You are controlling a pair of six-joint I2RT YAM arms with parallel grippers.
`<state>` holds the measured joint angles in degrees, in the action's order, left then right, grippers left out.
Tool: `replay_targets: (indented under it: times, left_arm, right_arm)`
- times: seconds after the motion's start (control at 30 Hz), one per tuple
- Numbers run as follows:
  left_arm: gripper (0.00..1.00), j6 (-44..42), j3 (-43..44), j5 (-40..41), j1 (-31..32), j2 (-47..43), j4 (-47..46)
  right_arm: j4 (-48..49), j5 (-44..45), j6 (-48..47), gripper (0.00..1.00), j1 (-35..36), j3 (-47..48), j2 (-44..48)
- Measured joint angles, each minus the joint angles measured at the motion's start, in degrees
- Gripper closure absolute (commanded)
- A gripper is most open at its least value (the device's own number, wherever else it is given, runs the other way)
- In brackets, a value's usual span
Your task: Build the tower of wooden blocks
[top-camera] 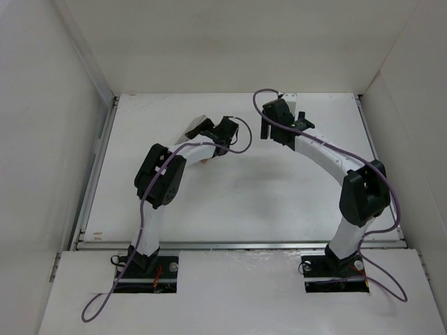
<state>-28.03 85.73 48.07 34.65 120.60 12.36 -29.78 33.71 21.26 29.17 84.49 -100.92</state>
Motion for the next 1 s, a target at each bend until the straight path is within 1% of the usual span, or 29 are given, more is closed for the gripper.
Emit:
replay_targets:
  times: [0.1,0.2,0.3,0.4,0.5,0.57,0.63,0.73,0.83,1.0]
  left_arm:
    - [1.00,2.6,1.5,-1.9,-0.8,0.2,3.9]
    - [1.00,7.6,6.8,-10.1,-2.7,0.4,10.3]
    - [1.00,12.5,11.7,-23.0,-8.5,-0.3,13.9]
    - [1.00,15.2,12.0,-37.8,-17.9,-3.1,15.4]
    - [1.00,15.0,10.4,-50.1,-26.9,-6.1,16.3]
    - [1.00,14.2,8.0,-56.8,-30.3,-8.0,16.7]
    - [1.00,14.1,5.7,-64.6,-30.8,-8.7,17.3]
    - [1.00,16.2,1.9,-71.4,-30.2,-8.5,15.7]
    - [1.00,21.2,-0.9,-75.8,-31.4,-8.0,13.8]
    - [1.00,29.8,-1.3,-76.0,-35.5,-6.6,9.1]
  right_arm:
    - [-0.1,-0.3,1.6,0.00,-1.3,-0.1,0.0]
    - [0.2,-2.8,2.1,0.00,-1.9,-0.2,0.0]
    - [0.4,-8.3,1.7,0.00,-2.5,-0.3,0.0]
    - [0.4,-13.1,1.5,0.00,-2.6,0.1,-0.4]
    - [0.1,-17.1,2.3,0.00,-2.6,4.1,-3.5]
    - [-0.3,-19.2,3.7,0.00,-2.5,7.8,-6.6]
    - [-1.1,-20.9,5.8,0.00,-2.2,12.2,-10.1]
    - [-2.8,-22.1,9.4,0.00,-0.9,18.0,-15.3]
    - [-4.1,-22.3,13.4,0.00,1.6,22.1,-20.0]
    - [-9.9,-21.1,18.6,0.00,6.1,30.1,-28.3]
